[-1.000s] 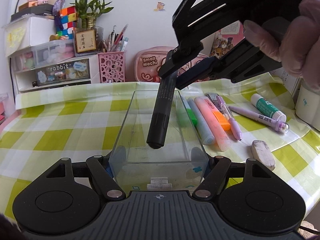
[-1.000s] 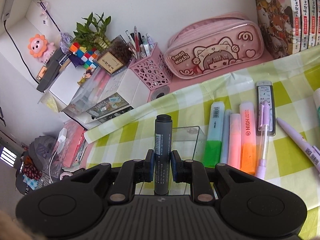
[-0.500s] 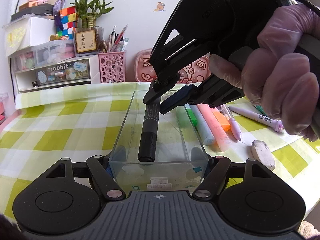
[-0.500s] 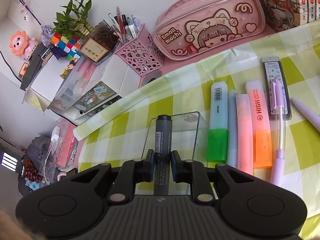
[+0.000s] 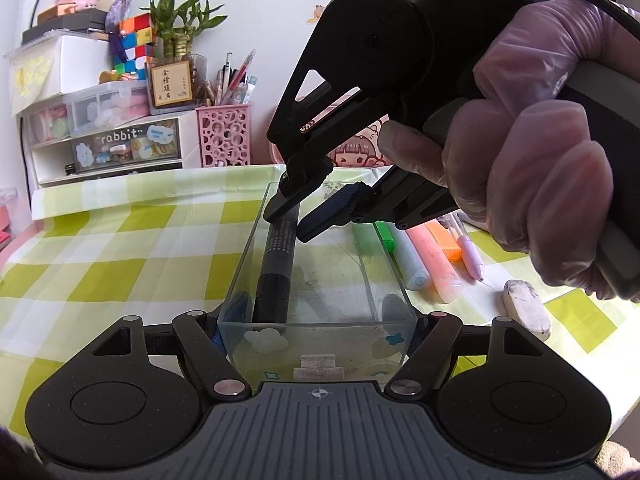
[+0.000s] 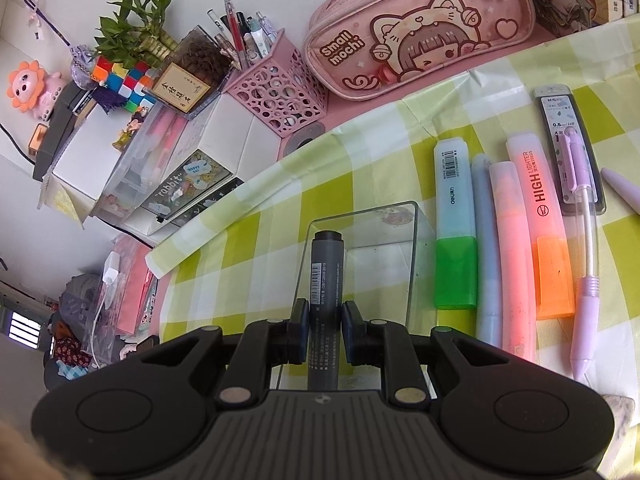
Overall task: Organize stationery
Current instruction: 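Lower the black marker into the clear box and open the right tool, then grasp the lavender pen with the ball top using the right tool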
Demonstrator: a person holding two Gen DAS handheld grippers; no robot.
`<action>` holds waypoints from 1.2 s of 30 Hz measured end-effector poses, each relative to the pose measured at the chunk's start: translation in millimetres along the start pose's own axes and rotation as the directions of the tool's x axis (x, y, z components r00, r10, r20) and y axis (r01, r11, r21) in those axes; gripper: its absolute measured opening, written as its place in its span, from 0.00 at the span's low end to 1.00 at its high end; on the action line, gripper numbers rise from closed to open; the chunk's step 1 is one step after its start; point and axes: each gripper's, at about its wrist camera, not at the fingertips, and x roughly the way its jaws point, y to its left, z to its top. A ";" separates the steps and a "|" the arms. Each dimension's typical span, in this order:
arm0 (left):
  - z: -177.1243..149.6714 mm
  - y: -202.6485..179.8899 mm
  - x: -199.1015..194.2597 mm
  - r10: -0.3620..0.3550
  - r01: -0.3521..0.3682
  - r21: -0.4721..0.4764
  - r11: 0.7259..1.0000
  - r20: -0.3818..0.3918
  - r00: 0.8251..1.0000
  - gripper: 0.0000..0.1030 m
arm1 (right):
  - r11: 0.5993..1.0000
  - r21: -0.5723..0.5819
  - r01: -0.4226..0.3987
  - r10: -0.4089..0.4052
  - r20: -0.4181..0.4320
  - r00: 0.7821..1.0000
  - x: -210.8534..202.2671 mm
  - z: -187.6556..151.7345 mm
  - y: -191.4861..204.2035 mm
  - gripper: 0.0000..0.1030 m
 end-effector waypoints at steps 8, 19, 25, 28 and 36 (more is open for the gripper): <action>0.1 -0.3 0.7 0.002 -0.002 0.002 1.000 0.001 1.000 0.71 | 0.999 -0.041 0.004 -0.002 0.036 0.999 -14.7 -2.3 3.2 0.45; -0.4 -0.7 0.8 0.005 -0.005 0.005 1.000 0.001 1.000 0.71 | 0.999 -0.033 -0.028 0.033 0.157 0.987 -60.6 -20.5 -15.7 0.61; -0.8 -0.6 0.0 0.007 -0.007 0.008 1.000 0.002 1.000 0.71 | 1.000 0.031 -0.001 -0.007 0.241 0.970 -92.6 -29.9 -45.5 0.63; -0.2 -1.5 0.4 0.009 -0.009 0.016 1.000 -0.003 1.000 0.71 | 0.996 0.028 0.081 -0.086 0.297 0.951 -106.8 -30.1 -53.9 0.63; 0.1 -0.9 1.0 0.007 -0.007 0.016 1.000 -0.013 1.000 0.71 | 0.974 0.057 0.221 -0.227 0.365 0.903 -119.4 -26.7 -79.2 0.63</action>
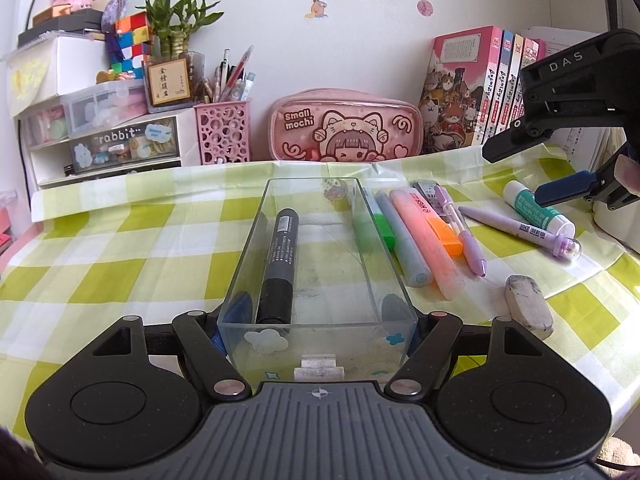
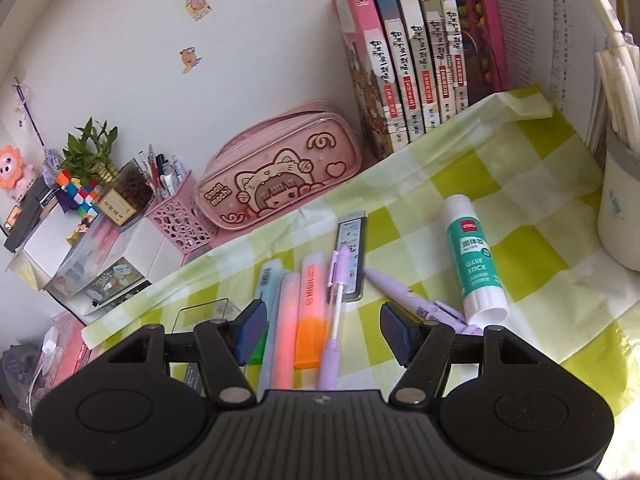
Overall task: Organize stationery
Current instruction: 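Grasp the lavender pen with the ball top using the right tool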
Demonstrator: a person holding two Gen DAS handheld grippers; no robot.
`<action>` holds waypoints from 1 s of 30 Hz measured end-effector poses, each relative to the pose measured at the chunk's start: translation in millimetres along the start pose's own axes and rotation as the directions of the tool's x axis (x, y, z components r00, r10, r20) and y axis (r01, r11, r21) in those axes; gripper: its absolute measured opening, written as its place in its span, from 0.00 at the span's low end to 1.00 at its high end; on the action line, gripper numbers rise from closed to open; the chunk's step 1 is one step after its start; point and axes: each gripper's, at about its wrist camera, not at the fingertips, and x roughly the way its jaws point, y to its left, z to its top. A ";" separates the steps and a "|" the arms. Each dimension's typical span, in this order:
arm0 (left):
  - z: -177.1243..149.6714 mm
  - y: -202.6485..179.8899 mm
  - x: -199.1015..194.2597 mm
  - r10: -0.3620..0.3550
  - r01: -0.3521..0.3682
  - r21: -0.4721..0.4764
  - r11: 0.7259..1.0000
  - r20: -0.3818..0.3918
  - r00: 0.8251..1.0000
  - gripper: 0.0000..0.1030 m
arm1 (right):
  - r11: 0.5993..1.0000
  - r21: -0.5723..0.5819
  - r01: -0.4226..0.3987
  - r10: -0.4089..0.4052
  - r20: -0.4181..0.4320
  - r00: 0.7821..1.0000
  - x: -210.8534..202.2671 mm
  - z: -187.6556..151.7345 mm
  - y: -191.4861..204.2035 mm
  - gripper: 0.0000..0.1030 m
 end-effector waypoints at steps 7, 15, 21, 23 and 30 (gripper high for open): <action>-0.7 -0.2 0.8 0.002 -0.002 0.006 1.000 -0.007 1.000 0.71 | 0.995 -0.058 0.086 -0.086 0.011 0.996 14.6 0.2 -10.6 0.63; -1.2 0.7 1.3 -0.003 0.003 -0.003 1.000 -0.009 1.000 0.71 | 0.971 -0.172 0.167 -0.172 -0.013 0.985 31.6 -4.3 -15.4 0.52; -1.5 1.3 1.3 -0.006 0.006 -0.008 1.000 -0.006 1.000 0.71 | 0.966 -0.178 0.188 -0.196 -0.032 0.980 28.3 -9.6 -16.0 0.22; -1.6 1.9 1.4 -0.008 0.008 -0.010 1.000 -0.005 1.000 0.71 | 0.980 -0.143 0.139 -0.150 -0.065 0.987 26.1 -9.1 -16.6 0.19; -1.3 2.9 2.7 -0.014 0.014 -0.011 1.000 -0.004 1.000 0.72 | 0.977 -0.168 0.133 -0.146 -0.068 0.987 34.6 -10.3 -5.3 0.19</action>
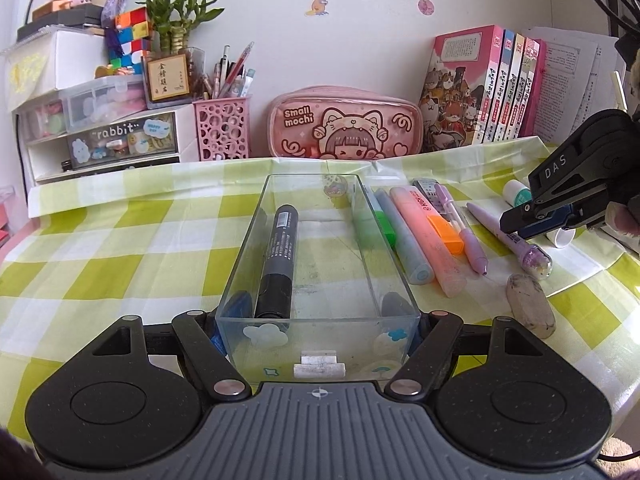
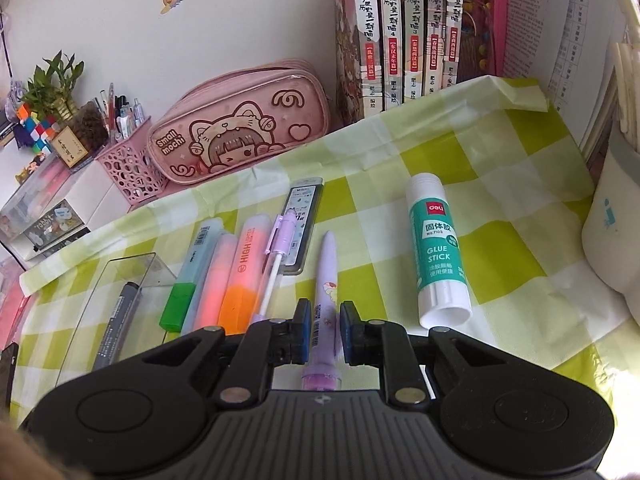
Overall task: Organize stationery
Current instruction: 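Grasp the lavender pen with the ball top using the right tool, then lower the lavender pen into the clear box and release it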
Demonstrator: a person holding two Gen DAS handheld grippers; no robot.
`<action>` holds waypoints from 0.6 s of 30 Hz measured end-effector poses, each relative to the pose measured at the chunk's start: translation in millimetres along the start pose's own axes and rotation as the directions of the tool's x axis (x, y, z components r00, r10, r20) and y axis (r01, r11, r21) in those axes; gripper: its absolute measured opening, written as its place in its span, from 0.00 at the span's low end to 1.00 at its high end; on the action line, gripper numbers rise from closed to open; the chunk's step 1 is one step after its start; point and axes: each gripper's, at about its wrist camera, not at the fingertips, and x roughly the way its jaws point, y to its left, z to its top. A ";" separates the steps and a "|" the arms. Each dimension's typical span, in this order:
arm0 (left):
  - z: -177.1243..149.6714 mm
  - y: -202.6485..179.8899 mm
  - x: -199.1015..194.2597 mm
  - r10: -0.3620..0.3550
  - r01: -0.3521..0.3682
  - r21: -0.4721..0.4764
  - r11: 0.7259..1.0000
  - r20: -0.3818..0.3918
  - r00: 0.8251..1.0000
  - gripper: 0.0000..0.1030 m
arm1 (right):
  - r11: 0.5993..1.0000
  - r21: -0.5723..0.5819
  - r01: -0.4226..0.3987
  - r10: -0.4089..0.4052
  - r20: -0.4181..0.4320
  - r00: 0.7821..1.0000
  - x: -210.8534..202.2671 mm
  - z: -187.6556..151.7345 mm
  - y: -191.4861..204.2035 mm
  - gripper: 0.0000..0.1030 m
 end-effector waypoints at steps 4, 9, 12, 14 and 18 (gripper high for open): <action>-0.3 0.2 0.0 -0.002 0.002 -0.001 1.000 0.001 1.000 0.72 | 1.000 0.001 -0.007 0.007 0.011 1.000 10.3 -0.6 -0.6 0.22; -0.3 0.1 0.0 -0.001 0.001 -0.001 1.000 0.000 1.000 0.72 | 1.000 0.014 -0.002 0.002 0.020 1.000 10.5 -1.2 -0.8 0.20; -0.3 0.1 0.0 -0.001 0.001 -0.001 1.000 0.000 1.000 0.72 | 0.999 0.049 -0.011 0.010 0.019 1.000 8.2 -2.0 -4.3 0.20; -0.3 0.1 0.0 -0.001 0.001 0.000 1.000 0.000 1.000 0.72 | 0.997 0.078 -0.024 0.022 0.020 1.000 6.1 -1.9 -7.5 0.20; -0.3 0.0 0.0 -0.001 0.001 -0.001 1.000 0.001 1.000 0.72 | 0.989 0.134 -0.056 0.052 0.035 0.998 -1.5 -0.1 -12.4 0.20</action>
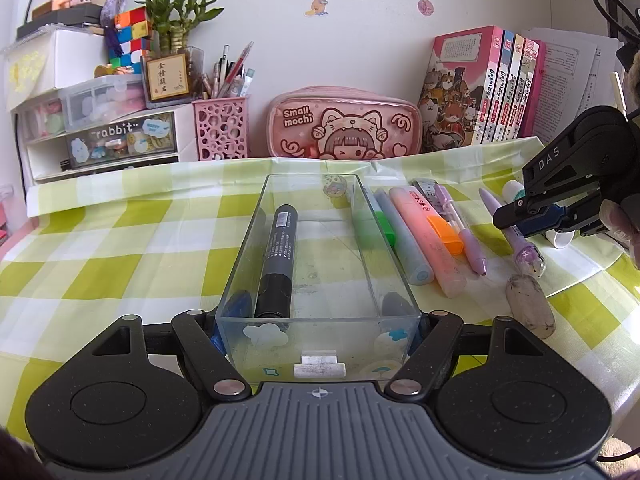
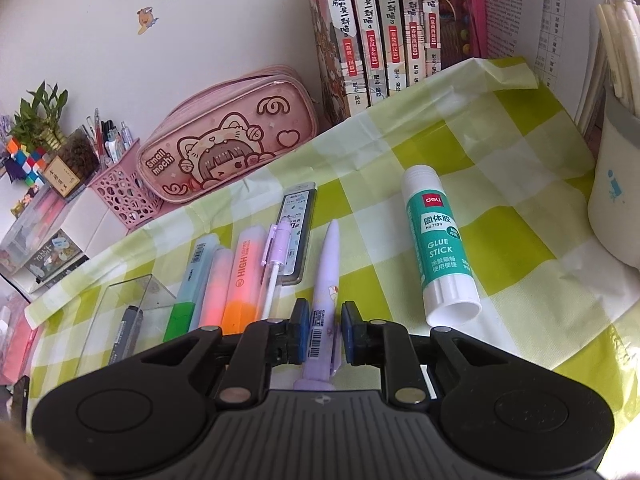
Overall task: Organize stationery
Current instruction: 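Lower the lavender pen into the clear box and release it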
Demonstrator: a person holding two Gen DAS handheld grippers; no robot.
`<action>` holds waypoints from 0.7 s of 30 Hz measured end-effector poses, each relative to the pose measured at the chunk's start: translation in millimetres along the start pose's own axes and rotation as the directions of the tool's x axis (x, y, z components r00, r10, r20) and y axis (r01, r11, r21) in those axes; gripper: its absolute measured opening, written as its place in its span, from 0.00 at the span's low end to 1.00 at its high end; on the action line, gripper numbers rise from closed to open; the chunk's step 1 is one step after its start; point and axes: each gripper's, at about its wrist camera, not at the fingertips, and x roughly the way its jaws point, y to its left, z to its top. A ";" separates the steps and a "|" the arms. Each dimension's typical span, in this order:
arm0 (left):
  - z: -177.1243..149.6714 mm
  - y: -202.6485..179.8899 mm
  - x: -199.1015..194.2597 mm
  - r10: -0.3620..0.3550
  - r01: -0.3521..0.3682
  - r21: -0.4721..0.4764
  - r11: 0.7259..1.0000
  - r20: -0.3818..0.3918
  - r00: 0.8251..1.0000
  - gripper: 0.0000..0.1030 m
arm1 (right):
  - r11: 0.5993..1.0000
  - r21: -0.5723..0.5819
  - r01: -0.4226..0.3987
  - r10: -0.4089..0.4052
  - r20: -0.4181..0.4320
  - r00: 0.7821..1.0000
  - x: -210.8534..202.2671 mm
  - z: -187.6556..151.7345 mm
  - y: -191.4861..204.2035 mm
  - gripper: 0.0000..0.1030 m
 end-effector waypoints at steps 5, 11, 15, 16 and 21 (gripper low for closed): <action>-0.1 0.0 0.0 0.000 0.000 0.000 1.000 0.000 1.000 0.72 | 0.996 0.066 -0.067 0.066 0.017 0.998 -11.9 3.9 0.0 0.20; -0.1 0.0 0.0 0.000 0.000 0.000 1.000 0.000 1.000 0.72 | 0.979 0.091 -0.181 0.180 0.015 0.984 -22.7 5.6 13.3 0.20; -0.1 0.0 0.0 0.000 0.000 0.000 1.000 0.001 1.000 0.72 | 0.962 0.089 -0.259 0.260 -0.005 0.965 -25.1 4.3 29.9 0.20; -0.1 0.0 0.0 0.000 0.000 0.000 1.000 0.001 1.000 0.72 | 0.956 0.089 -0.278 0.281 -0.014 0.960 -24.7 3.6 34.2 0.20; -0.2 0.0 0.0 0.000 0.000 0.000 1.000 0.000 1.000 0.72 | 0.921 0.118 -0.371 0.383 -0.099 0.918 -12.0 -5.5 55.5 0.20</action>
